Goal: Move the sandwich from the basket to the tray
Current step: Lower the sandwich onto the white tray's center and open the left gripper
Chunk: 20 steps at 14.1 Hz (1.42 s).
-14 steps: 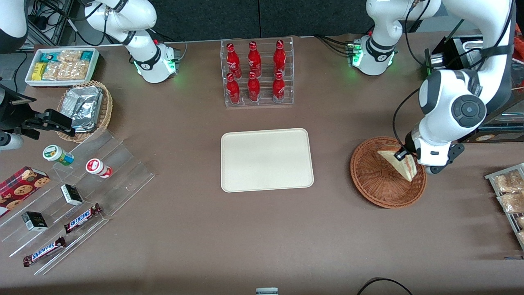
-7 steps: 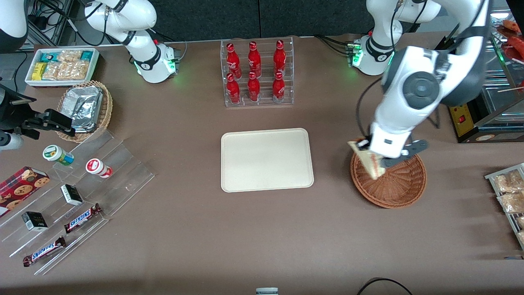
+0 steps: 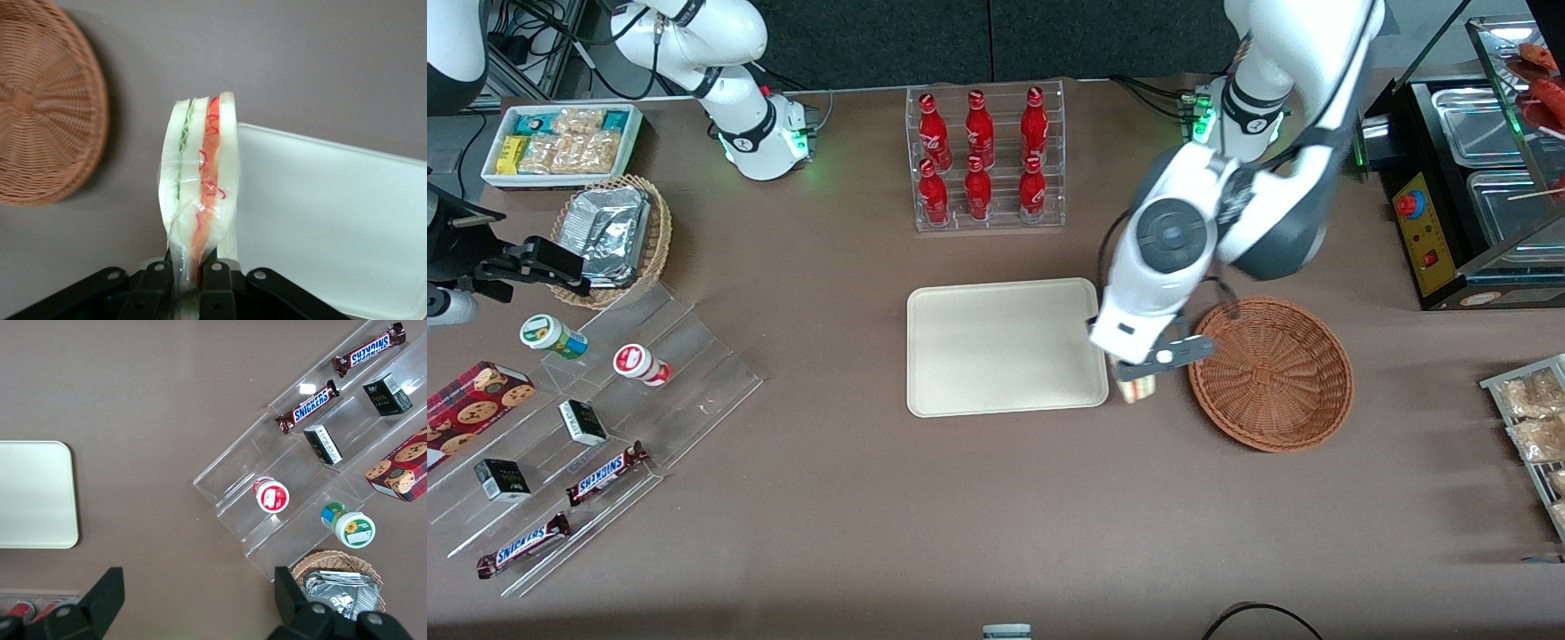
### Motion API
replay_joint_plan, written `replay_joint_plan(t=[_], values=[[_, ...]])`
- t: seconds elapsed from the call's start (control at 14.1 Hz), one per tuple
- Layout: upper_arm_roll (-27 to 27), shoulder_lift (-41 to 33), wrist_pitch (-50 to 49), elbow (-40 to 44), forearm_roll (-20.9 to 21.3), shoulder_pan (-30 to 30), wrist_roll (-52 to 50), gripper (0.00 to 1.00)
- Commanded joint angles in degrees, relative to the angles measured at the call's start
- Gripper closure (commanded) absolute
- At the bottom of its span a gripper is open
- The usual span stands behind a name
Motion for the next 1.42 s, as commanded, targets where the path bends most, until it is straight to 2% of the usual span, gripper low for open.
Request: replay_joint_plan(t=[0.0, 0.5, 1.35], values=[[0.92, 6.22, 2.04, 4.56, -0.55, -3.86, -0.62, 1.0], [0.92, 12.38, 10.4, 4.83, -0.2, -9.93, -2.46, 1.0], [0.93, 17.4, 11.12, 7.82, 0.06, -15.64, -4.57, 1.0]])
